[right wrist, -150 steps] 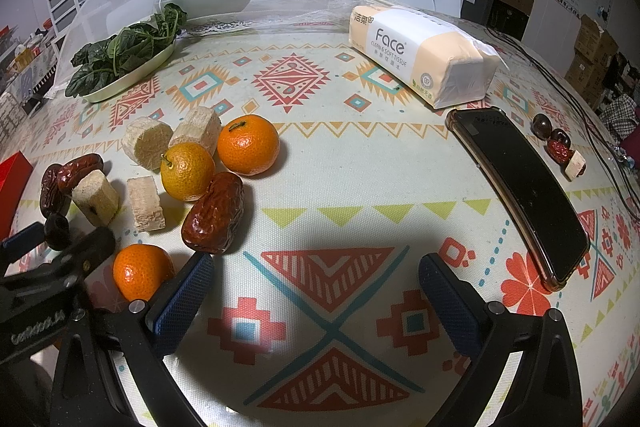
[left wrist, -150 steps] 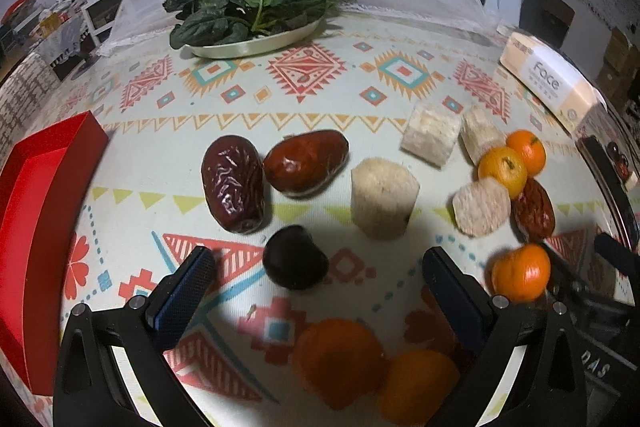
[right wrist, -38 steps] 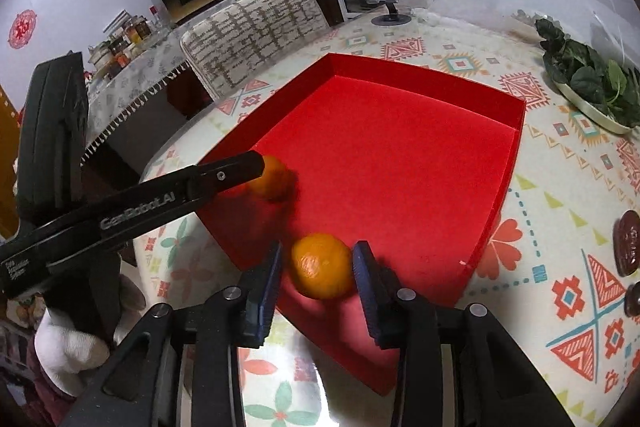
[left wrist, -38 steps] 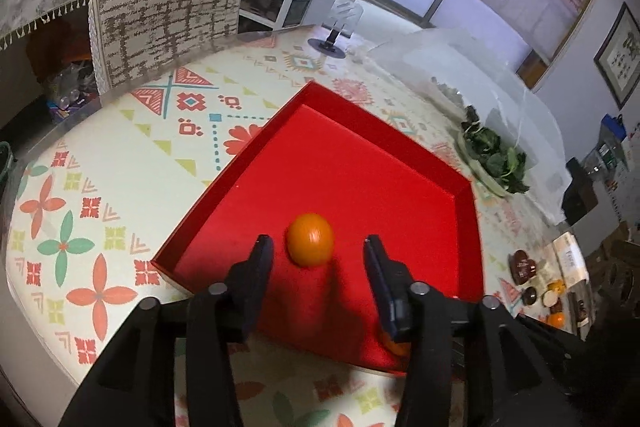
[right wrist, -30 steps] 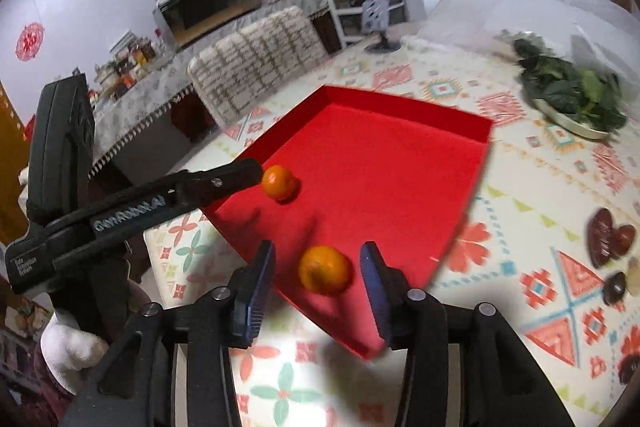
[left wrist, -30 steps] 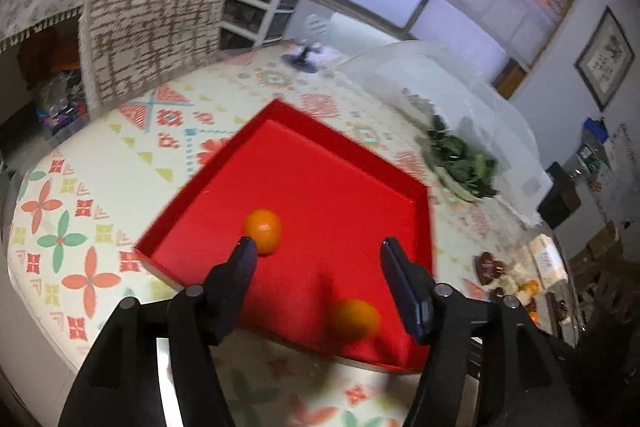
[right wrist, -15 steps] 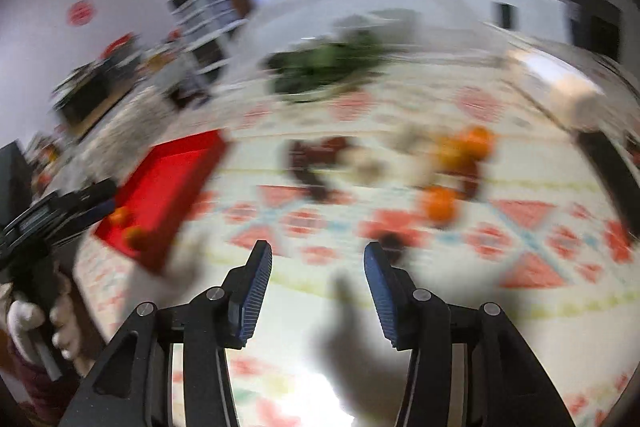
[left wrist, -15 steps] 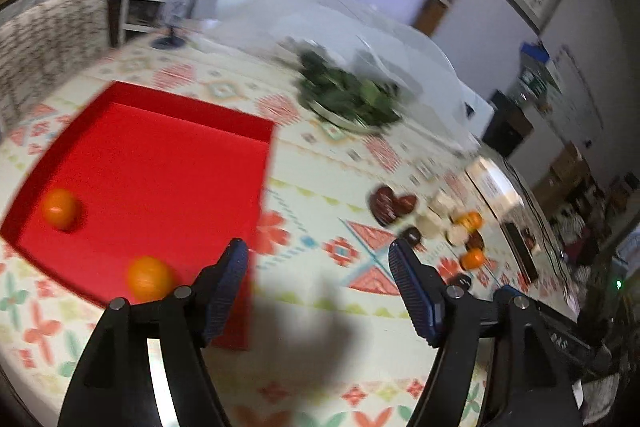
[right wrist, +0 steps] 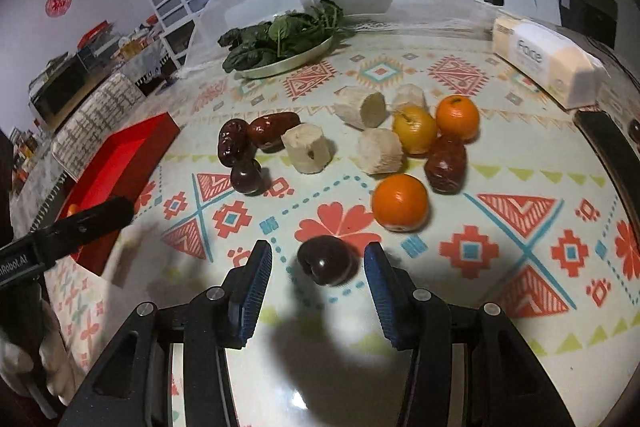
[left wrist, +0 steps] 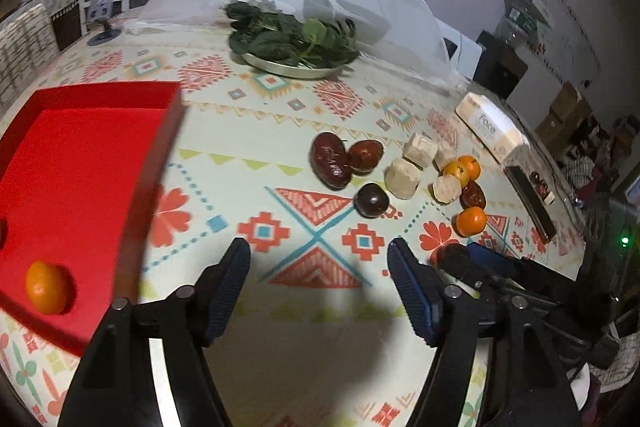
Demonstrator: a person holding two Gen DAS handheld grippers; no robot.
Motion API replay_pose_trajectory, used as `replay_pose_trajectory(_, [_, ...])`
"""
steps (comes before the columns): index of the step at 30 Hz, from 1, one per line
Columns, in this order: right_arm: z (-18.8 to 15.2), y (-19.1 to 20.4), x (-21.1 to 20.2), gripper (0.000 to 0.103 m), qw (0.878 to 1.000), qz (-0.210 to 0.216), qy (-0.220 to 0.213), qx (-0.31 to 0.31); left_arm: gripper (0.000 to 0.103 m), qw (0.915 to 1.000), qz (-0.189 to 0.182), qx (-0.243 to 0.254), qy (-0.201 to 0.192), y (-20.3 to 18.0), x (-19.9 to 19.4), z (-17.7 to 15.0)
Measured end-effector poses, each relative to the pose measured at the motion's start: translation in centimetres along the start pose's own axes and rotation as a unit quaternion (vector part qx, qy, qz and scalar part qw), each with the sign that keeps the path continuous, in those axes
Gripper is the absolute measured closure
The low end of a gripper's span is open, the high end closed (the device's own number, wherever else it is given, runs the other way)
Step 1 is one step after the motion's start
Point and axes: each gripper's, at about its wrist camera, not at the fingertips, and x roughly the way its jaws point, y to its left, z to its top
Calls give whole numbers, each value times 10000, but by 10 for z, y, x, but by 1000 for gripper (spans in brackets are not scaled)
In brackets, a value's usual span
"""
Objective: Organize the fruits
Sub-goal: 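Grasp a dark round fruit with each tool, then carry the dark fruits into the red tray and release them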
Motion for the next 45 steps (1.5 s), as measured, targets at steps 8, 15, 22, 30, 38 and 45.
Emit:
replay_pose_trajectory(8, [-1,3,5,51,9999,-30,58,-97,64,9983,6,540,216,-38,50,15])
replay_pose_trajectory(15, [-2,2,3,56,9999,39,71,-87,64,9970,173,699,274,-49,80,26])
replay_pose_trajectory(22, [-4,0,0,63,10000,48,82,-27,77,9956,266,858,256,-56,86,23])
replay_pose_trajectory(30, [-8,-1,-5,76,9999,62,53,121,78,9990,-23,433,86,-37,55,16])
replay_pose_trajectory(38, [-5,27,-26,76,9995,298,-139,-16,77,9986,-198,-279,-398,18,-9,12])
replay_pose_trajectory(45, [7,72,-31,76,9978,571,-160,-306,77,9907,166,-935,-976,91,-65,11])
